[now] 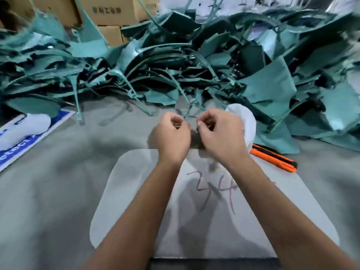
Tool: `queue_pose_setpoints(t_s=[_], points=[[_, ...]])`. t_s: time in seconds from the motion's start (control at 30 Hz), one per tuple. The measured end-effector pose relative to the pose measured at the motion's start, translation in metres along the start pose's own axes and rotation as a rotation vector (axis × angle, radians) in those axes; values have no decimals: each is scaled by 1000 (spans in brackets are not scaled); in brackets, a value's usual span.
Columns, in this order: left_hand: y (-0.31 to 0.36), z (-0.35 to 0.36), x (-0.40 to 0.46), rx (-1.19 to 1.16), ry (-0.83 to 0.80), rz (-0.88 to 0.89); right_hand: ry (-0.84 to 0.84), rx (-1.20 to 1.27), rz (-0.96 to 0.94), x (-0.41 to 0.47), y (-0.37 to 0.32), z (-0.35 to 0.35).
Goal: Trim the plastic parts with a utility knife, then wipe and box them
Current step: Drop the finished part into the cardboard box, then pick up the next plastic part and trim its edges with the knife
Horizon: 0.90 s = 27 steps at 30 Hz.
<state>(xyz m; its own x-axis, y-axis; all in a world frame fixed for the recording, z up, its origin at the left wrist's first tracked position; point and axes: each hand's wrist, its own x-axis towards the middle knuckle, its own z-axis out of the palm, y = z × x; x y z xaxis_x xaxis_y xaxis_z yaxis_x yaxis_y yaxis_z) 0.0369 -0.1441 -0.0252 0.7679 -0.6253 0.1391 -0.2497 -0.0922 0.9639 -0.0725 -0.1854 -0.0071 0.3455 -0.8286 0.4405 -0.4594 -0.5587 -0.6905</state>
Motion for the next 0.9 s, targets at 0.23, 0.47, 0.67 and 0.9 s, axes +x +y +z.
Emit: queue_pose_setpoints(t_s=[0.23, 0.47, 0.67, 0.9], points=[[18, 56, 55, -247, 7, -407, -318, -647, -57, 77, 11, 17], [14, 66, 66, -568, -190, -428, -16, -357, -62, 102, 30, 14], [25, 84, 43, -572, -369, -442, 232, 196, -126, 107, 38, -26], [55, 100, 23, -308, -423, -65, 260, 752, -86, 119, 0, -76]])
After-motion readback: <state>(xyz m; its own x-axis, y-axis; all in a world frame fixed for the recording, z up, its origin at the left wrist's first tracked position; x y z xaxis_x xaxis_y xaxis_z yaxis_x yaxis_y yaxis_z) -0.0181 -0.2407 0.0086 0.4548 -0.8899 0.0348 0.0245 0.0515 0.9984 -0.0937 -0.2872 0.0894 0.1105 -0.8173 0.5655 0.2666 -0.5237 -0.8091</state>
